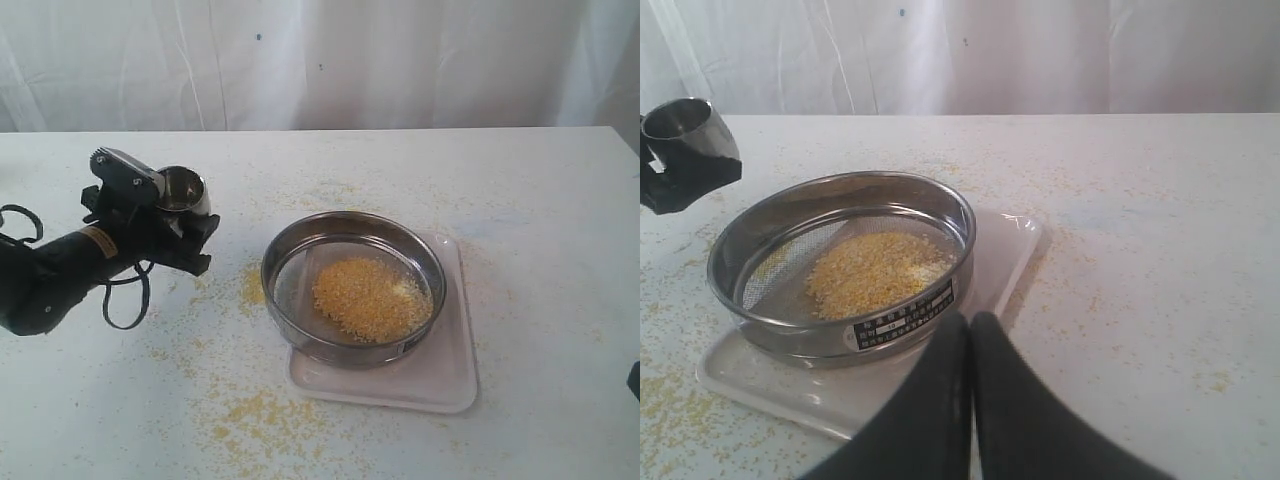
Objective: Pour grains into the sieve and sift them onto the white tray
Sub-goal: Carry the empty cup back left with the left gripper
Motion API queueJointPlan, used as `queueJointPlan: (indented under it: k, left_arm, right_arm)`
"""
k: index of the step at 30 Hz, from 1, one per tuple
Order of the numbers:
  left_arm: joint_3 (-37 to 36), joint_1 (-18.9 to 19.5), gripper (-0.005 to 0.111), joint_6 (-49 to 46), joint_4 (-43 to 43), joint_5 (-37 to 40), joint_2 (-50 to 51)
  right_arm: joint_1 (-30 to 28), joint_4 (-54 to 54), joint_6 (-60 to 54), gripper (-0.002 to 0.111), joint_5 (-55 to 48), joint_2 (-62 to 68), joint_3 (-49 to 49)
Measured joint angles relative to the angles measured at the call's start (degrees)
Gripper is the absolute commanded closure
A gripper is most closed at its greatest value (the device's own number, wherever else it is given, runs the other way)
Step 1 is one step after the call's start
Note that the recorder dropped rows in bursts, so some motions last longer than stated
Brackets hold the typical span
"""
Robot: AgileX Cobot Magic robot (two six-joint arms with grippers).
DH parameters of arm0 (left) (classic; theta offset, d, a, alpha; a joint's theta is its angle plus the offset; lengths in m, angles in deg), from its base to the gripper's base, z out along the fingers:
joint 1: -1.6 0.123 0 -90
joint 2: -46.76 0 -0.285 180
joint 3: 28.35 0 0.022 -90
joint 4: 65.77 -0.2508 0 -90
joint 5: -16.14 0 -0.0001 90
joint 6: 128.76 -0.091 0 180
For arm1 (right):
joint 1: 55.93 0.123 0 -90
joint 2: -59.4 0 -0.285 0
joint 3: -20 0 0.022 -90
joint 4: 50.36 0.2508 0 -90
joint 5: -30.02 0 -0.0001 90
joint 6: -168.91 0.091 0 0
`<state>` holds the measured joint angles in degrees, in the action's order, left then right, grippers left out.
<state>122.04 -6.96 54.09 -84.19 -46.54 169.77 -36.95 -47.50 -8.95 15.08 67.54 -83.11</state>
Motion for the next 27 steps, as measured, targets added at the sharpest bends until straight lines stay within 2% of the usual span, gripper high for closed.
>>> queueJointPlan:
  k: [2,7,14,16,17,18,19,20,21,22,23,27]
  left_arm:
    - [2.3,0.0,0.107,3.8,0.6,-4.3,3.1]
    - [5.4,0.0,0.107,9.2,2.4,-5.2,8.8]
    - [5.6,0.0,0.106,7.9,2.6,-4.5,9.5]
    - [5.6,0.0,0.102,7.7,2.6,-3.9,9.5]
    - [5.6,0.0,0.092,7.5,2.6,-3.6,9.5]
    - [5.6,0.0,0.087,7.4,2.5,-2.7,9.5]
    - [5.6,0.0,0.070,7.4,2.5,-2.0,9.5]
    - [5.6,0.0,0.062,7.4,2.5,-0.4,9.5]
    - [5.6,0.0,0.036,7.4,2.5,-0.1,9.5]
    - [5.8,0.0,0.022,7.4,2.5,0.2,9.5]
    - [5.8,0.0,0.001,7.4,2.5,0.4,9.5]
    - [5.8,0.0,0.002,7.4,3.0,-5.3,9.5]
  right_arm:
    - [0.0,0.0,0.0,0.108,0.0,0.0,0.0]
    - [0.0,0.0,0.0,0.108,0.0,0.0,0.0]
    - [0.0,0.0,0.0,0.108,0.0,0.0,0.0]
    - [0.0,0.0,0.0,0.108,0.0,0.0,0.0]
    - [0.0,0.0,0.0,0.108,0.0,0.0,0.0]
    - [0.0,0.0,0.0,0.108,0.0,0.0,0.0]
    - [0.0,0.0,0.0,0.108,0.0,0.0,0.0]
    - [0.0,0.0,0.0,0.108,0.0,0.0,0.0]
    - [0.0,0.0,0.0,0.108,0.0,0.0,0.0]
    - [0.0,0.0,0.0,0.108,0.0,0.0,0.0]
    - [0.0,0.0,0.0,0.108,0.0,0.0,0.0]
    - [0.0,0.0,0.0,0.108,0.0,0.0,0.0]
